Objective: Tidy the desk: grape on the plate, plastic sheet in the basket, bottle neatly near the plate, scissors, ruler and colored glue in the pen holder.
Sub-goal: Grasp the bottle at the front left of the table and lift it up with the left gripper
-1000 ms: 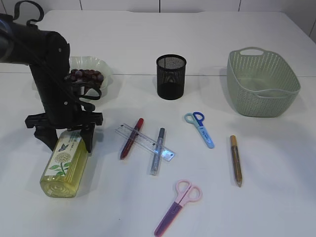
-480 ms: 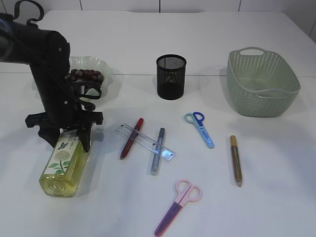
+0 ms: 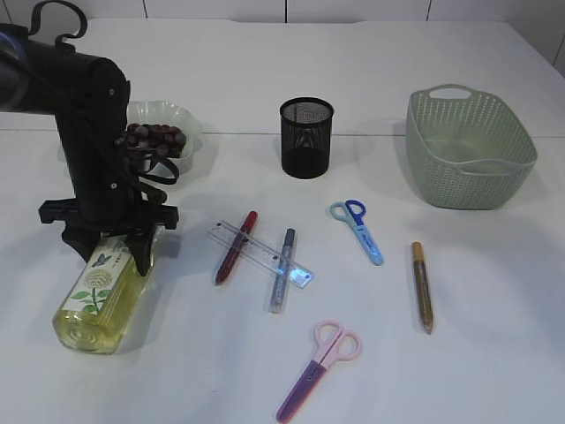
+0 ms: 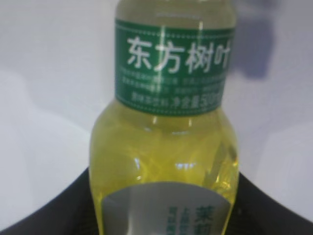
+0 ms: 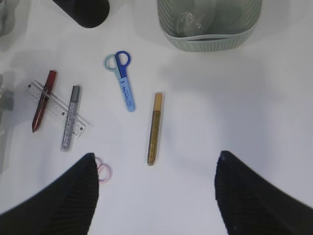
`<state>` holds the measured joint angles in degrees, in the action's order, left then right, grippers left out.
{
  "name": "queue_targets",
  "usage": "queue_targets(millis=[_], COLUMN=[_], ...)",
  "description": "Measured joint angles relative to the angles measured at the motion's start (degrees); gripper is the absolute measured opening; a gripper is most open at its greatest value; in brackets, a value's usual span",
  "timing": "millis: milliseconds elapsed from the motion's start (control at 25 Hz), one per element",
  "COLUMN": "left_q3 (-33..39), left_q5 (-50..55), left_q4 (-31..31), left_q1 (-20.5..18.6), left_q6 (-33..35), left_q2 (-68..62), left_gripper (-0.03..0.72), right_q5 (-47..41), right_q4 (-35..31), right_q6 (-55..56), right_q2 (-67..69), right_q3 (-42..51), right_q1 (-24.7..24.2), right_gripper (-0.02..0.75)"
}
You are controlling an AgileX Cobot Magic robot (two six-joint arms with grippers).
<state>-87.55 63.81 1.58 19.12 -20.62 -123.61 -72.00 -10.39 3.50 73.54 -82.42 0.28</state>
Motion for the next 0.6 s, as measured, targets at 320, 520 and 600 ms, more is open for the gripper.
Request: queue_targets(millis=[320,520,600], left_q3=[0.6,3.1,6.2], left_q5=[1.8,1.4,0.2], left_q4=[1.3,1.2,0.9], left_q1=[0.9,2.0,2.1], left_q6=[0.0,0.0,0.0], left_q2=[2.1,6.3,8.6], left_gripper=[0.409,0.409,0.409], right_q5=[0.0,0.0,0.0], right_q4=[0.0,0.0,0.0], right_q6=[0.0,0.0,0.0], right_q2=[0.0,0.0,0.0], right_q3=[0.0,0.0,0.0], right_q1=[0.0,0.0,0.0], right_gripper=[0.575,0.575,0.575])
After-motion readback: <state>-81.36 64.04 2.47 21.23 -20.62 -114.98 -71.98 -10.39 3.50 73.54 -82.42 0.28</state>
